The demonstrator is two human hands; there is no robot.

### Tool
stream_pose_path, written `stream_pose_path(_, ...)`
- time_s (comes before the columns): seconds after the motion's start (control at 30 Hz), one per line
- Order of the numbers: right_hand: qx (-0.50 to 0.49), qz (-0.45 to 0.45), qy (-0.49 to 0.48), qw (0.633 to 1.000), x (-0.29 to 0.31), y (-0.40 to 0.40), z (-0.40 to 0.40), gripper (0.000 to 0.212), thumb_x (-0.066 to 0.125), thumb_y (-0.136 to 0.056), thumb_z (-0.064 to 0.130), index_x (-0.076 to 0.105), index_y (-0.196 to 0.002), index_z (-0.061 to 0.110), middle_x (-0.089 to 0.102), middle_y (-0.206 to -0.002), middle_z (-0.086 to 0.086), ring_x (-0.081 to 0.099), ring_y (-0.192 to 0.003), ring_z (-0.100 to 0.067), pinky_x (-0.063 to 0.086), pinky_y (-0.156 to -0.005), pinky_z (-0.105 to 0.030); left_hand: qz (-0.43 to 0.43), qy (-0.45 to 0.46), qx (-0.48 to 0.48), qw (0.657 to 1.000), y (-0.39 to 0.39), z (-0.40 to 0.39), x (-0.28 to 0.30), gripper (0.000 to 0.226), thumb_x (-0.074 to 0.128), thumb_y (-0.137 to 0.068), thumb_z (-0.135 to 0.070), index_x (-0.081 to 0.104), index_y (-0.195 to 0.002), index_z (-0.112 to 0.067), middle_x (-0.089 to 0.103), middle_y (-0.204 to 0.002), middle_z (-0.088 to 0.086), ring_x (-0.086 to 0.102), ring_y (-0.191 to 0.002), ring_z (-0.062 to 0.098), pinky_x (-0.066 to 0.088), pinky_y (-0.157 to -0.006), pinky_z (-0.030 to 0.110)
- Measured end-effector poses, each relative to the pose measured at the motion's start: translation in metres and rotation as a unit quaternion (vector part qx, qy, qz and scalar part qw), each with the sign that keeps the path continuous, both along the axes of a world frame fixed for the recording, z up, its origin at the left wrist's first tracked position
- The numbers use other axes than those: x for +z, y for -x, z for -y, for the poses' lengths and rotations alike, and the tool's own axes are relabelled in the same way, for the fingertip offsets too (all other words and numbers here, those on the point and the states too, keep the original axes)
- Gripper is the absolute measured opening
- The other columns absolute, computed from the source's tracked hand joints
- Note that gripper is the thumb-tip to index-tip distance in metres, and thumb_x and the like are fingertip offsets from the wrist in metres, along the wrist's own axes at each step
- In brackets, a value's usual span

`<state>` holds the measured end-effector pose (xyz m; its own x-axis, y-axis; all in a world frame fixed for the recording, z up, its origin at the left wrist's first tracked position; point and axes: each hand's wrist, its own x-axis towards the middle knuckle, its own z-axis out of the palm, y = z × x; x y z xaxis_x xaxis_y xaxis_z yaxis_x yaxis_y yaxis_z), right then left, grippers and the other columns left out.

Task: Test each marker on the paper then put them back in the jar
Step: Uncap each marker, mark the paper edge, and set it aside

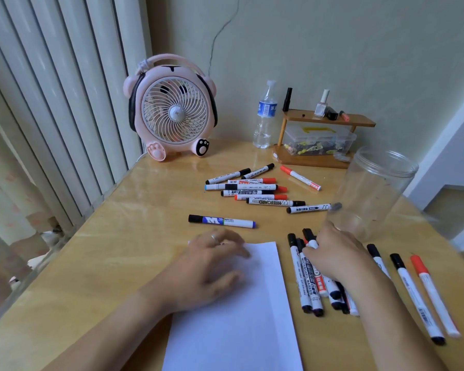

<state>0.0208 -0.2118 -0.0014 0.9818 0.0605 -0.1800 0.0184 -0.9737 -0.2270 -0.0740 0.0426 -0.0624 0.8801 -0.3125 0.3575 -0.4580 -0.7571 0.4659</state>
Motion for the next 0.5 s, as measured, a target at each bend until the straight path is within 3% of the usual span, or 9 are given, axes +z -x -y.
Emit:
stream_pose_path(0.1,-0.017,0.003,0.007,1.0,-0.003,-0.001,0.002,0.044,0.062,-0.095,0.051,0.045,-0.111,0.013,0.064,-0.107,-0.008,0.063,-0.106,-0.032,0.042,-0.076,-0.034,0.058,0.014,0.128,0.99,-0.021,-0.013,-0.006,0.038,0.057,-0.094,-0.027,0.062,-0.131,-0.029,0.052,-0.136,-0.008,0.053,-0.125,0.013,0.046,-0.103,0.041)
stream_pose_path(0.17,-0.03,0.013,-0.003,0.999,-0.002,0.0,0.001,0.054,0.062,-0.095,0.055,0.048,-0.123,0.011,0.066,-0.11,-0.01,0.064,-0.103,-0.031,0.043,-0.072,-0.033,0.036,-0.004,0.219,0.975,-0.032,-0.024,-0.01,0.049,0.061,-0.093,-0.023,0.057,-0.142,-0.025,0.05,-0.144,-0.004,0.049,-0.132,0.02,0.046,-0.104,0.045)
stream_pose_path(0.27,-0.045,0.091,-0.013,0.995,0.002,0.003,-0.008,0.062,0.056,-0.1,0.05,0.037,-0.142,0.008,0.066,-0.108,-0.012,0.061,-0.091,-0.031,0.042,-0.065,-0.033,-0.021,-0.035,0.279,0.959,-0.039,-0.038,-0.015,0.055,0.057,-0.097,-0.021,0.048,-0.151,-0.022,0.047,-0.152,-0.001,0.041,-0.141,0.023,0.039,-0.109,0.044)
stream_pose_path(0.4,0.041,0.229,-0.092,0.968,-0.006,0.009,-0.03,0.021,0.058,-0.102,0.034,0.053,-0.108,0.014,0.06,-0.106,-0.006,0.055,-0.08,-0.025,0.034,-0.058,-0.032,-0.008,-0.035,0.305,0.952,-0.042,-0.041,-0.017,0.037,0.058,-0.098,-0.022,0.063,-0.135,-0.023,0.06,-0.128,0.0,0.053,-0.123,0.025,0.04,-0.098,0.042)
stream_pose_path(0.5,0.138,0.263,-0.145,0.944,-0.024,0.015,-0.047,0.009,0.06,-0.099,0.023,0.054,-0.098,0.017,0.055,-0.101,-0.001,0.054,-0.081,-0.023,0.036,-0.062,-0.032,0.022,-0.032,0.311,0.95,-0.039,-0.04,-0.012,0.018,0.064,-0.095,-0.019,0.07,-0.11,-0.027,0.056,-0.106,-0.006,0.054,-0.105,0.022,0.036,-0.084,0.036)
